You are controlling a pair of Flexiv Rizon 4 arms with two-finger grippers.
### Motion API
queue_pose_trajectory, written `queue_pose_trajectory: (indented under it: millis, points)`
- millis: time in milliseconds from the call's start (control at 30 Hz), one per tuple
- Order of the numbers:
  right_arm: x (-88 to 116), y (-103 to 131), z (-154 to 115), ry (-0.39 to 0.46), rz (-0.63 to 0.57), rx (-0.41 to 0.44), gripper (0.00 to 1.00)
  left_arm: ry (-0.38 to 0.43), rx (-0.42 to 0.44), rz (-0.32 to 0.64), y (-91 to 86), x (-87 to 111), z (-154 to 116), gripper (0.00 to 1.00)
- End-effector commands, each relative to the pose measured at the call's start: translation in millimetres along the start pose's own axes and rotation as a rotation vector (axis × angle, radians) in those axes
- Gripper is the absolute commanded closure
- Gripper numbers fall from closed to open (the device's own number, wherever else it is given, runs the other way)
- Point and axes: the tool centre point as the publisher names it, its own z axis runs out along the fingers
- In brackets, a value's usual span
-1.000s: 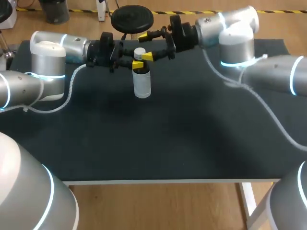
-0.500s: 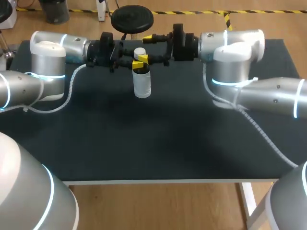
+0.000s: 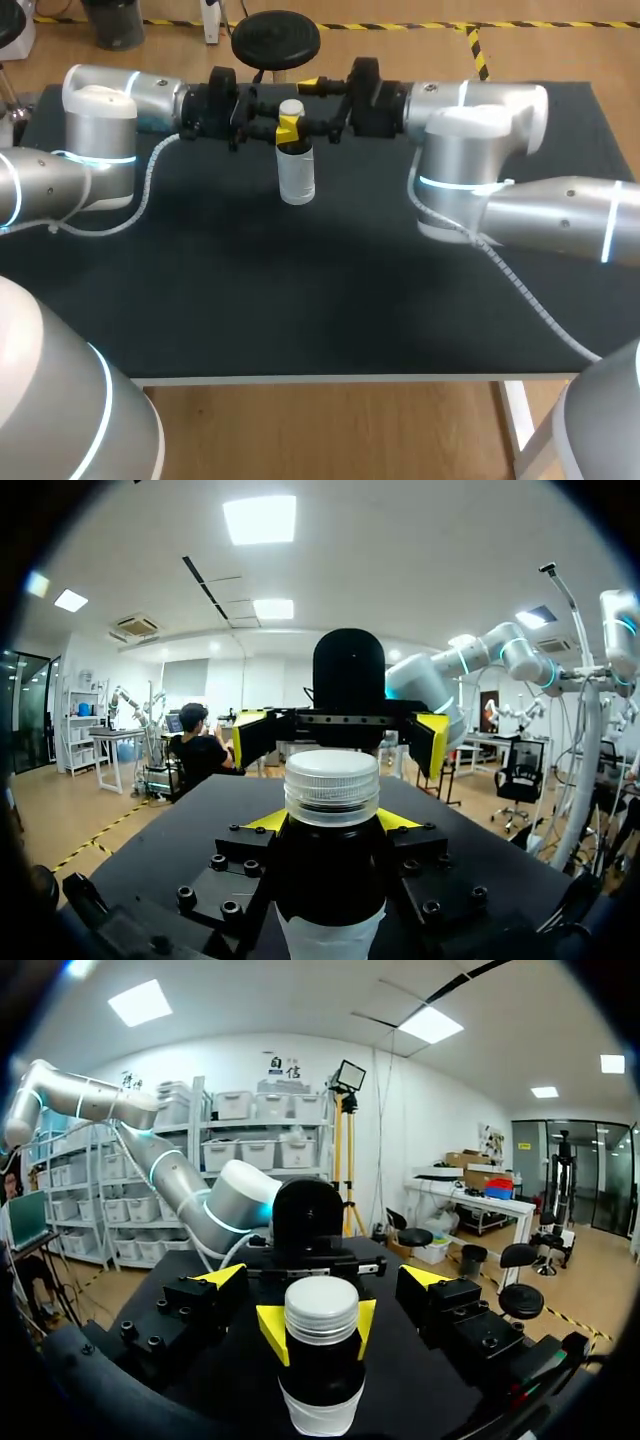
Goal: Unscrew the bottle cap
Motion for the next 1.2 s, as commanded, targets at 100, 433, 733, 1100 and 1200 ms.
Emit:
queue_pose_trajectory:
  millis: [100, 433, 733, 1100, 1200]
  points:
    - [0.3, -4.6, 4.7, -0.003, 0.004, -0.004, 0.00, -0.001, -0.002, 0.000, -0.2, 0.9, -0.2, 1.00]
    - [0.2, -7.1, 6.3, 0.007, 0.008, -0.013, 0.00, -0.001, -0.002, 0.000, -0.2, 0.9, -0.2, 1.00]
    - [-0.3, -6.6, 6.1, 0.035, -0.001, -0.019, 1.00, -0.001, -0.002, 0.000, -0.2, 0.9, -0.2, 1.00]
    - [-3.6, -8.6, 6.8, 0.156, 0.007, -0.010, 1.00, -0.001, -0.002, 0.000, -0.2, 0.9, -0.2, 1.00]
    - [-8.0, -11.6, 6.6, 0.233, 0.011, -0.006, 1.00, -0.001, -0.002, 0.000, -0.2, 0.9, -0.2, 1.00]
